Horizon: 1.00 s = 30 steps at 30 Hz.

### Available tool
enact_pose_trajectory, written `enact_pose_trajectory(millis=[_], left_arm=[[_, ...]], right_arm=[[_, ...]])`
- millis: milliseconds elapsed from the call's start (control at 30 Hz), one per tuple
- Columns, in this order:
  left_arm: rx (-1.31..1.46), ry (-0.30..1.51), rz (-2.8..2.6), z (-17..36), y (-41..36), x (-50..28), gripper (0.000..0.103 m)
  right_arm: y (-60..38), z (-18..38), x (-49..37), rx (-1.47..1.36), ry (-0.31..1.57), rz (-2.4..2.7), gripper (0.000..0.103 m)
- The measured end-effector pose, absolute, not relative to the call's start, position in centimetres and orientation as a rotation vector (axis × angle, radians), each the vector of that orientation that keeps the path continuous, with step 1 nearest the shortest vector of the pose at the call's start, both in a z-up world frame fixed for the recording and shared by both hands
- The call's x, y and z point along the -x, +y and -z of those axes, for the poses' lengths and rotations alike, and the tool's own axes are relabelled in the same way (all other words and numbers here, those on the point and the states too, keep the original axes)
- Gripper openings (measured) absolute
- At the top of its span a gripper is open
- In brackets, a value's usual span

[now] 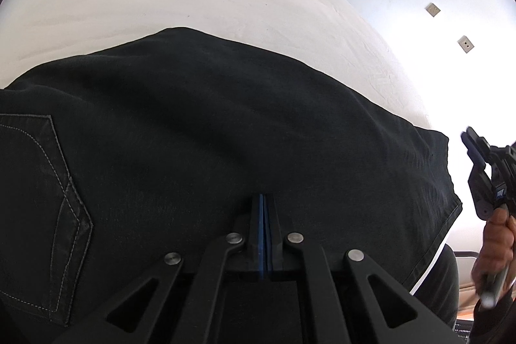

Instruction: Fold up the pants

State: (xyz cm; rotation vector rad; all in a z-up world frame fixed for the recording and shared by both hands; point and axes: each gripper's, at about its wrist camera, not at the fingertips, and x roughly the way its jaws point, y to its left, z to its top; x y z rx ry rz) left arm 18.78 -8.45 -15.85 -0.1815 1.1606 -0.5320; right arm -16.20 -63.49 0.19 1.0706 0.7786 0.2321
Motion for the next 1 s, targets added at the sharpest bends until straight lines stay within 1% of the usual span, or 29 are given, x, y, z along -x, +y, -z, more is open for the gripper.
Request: enact_pose_trajectory(millis=[100,167,200,233,267,333,467,567,633,700,767,833,900,933,1000], left_arm=[[0.157,1.157,0.520,15.9,-10.1,-18.6,0.005],[0.145,1.155,0.520,15.8,-10.2,-18.5,0.005],[0.143,1.153,0.521,15.8,-10.2,-18.5,0.005],[0.140,1.151,0.524,15.9,-10.2,-18.5,0.005],[0.138,1.148,0.528,15.9,-10.2,-18.5,0.005],[0.141,1.145,0.529,15.9,-10.2,-18.5,0.005],[0.150,1.139,0.532,15.6,-9.7,-18.4,0.005],[0.114,1.111,0.499,13.5,-9.4,-18.0,0.002],[0.125,1.050,0.536,10.9,-9.5,-18.1,0.003],[0.129,1.023,0.565,9.4,-10.2,-19.0,0.003],[0.102,1.016,0.587,9.1,-11.5,-20.4,0.003],[0.073,1.051,0.610,10.3,-12.7,-21.7,0.003],[0.020,1.108,0.561,13.0,-12.3,-22.9,0.003],[0.038,1.113,0.562,13.9,-11.2,-23.1,0.004],[0.196,1.111,0.591,14.6,-7.2,-23.5,0.005]], right_arm=[[-57.2,3.2,12.9,-1.036,0.922,-0.320,0.006],[-55.5,6.8,10.7,-1.076,1.026,-0.306,0.006],[-55.7,8.4,10.3,-1.097,1.062,-0.283,0.005],[-56.8,9.3,10.3,-1.108,1.048,-0.265,0.000],[-58.2,9.7,10.9,-1.103,1.022,-0.258,0.000],[-62.4,8.8,11.5,-1.057,0.964,-0.139,0.000],[-73.7,8.2,15.6,-1.175,0.836,0.058,0.000],[-78.2,7.8,18.3,-1.183,0.778,0.156,0.000],[-79.3,8.0,18.8,-1.190,0.776,0.148,0.000],[-78.3,7.1,18.5,-1.070,0.790,0.169,0.000],[-78.0,7.0,18.4,-1.017,0.777,0.189,0.000],[-78.4,7.5,18.3,-1.028,0.763,0.187,0.000],[-78.8,7.8,18.5,-1.053,0.768,0.171,0.000],[-79.2,7.9,18.7,-1.059,0.770,0.163,0.000],[-79.7,8.2,18.5,-1.054,0.771,0.150,0.000]])
